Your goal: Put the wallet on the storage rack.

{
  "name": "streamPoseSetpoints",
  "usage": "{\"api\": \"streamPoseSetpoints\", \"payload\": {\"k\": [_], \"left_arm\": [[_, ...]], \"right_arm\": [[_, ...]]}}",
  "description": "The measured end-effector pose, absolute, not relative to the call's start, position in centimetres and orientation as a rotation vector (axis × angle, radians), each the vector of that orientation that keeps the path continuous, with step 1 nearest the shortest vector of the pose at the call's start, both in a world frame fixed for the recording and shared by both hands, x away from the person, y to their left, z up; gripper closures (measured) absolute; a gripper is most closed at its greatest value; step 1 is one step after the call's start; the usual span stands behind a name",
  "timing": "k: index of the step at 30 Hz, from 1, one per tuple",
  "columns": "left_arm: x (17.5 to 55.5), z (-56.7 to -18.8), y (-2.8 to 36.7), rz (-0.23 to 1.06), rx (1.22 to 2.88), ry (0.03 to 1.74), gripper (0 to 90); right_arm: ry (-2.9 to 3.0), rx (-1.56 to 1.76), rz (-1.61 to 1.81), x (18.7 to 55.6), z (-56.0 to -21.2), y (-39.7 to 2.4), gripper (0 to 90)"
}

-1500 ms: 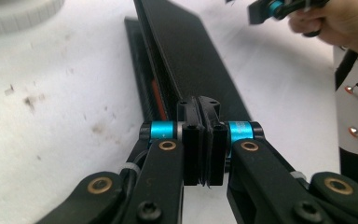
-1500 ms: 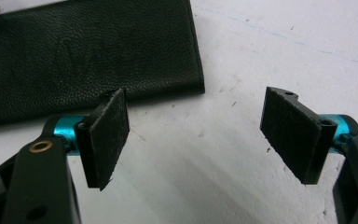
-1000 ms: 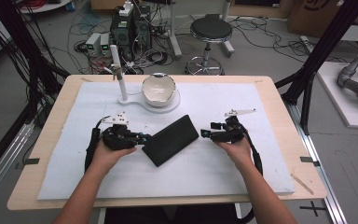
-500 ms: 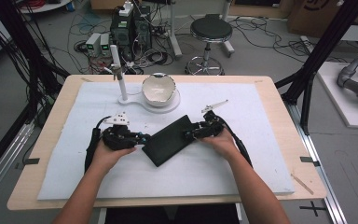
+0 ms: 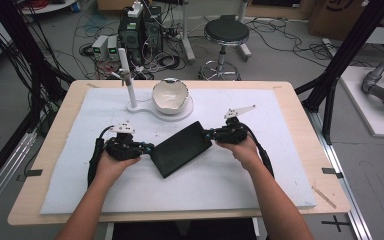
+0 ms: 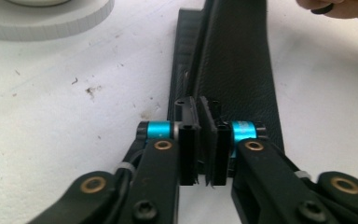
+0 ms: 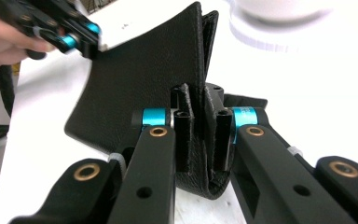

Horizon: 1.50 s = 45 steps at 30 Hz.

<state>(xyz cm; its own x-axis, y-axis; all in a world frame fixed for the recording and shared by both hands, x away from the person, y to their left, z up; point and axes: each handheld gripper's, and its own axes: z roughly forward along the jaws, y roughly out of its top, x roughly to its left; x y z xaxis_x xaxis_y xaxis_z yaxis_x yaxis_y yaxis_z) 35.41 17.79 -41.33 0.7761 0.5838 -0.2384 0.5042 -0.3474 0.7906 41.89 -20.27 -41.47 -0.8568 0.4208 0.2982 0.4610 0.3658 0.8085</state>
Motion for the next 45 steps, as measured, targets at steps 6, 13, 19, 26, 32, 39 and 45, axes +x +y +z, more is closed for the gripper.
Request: {"api": "streamPoseSetpoints", "payload": {"k": [6,13,19,26,32,39,45], "left_arm": [[35.5,-41.3,19.0,0.074,1.948,0.837,59.5],[35.3,-40.5,18.5,-0.001,1.888,0.715,52.4],[34.6,-40.0,17.0,0.041,1.963,0.593,78.8],[34.2,-39.6,16.9,0.067,1.958,0.570,82.9],[34.2,-39.8,17.1,0.075,1.944,0.550,82.8],[34.0,-40.0,17.2,0.081,1.928,0.520,82.8],[34.1,-40.3,17.0,0.064,1.924,0.489,82.8]], "right_arm": [[-2.664,-0.694,-1.624,39.5,-38.4,-19.7,85.6],[-2.823,-0.503,-1.623,37.5,-34.1,-17.4,85.8],[-2.866,-0.449,-1.602,36.7,-32.7,-15.4,85.4],[-2.732,-0.768,-1.712,37.5,-33.6,-17.5,49.1],[-2.503,-0.959,-1.696,38.3,-36.9,-20.9,39.9],[-2.301,-1.006,-1.565,39.2,-42.0,-19.5,32.2],[-2.120,-0.883,-1.689,39.7,-42.9,-16.6,38.2]]}}
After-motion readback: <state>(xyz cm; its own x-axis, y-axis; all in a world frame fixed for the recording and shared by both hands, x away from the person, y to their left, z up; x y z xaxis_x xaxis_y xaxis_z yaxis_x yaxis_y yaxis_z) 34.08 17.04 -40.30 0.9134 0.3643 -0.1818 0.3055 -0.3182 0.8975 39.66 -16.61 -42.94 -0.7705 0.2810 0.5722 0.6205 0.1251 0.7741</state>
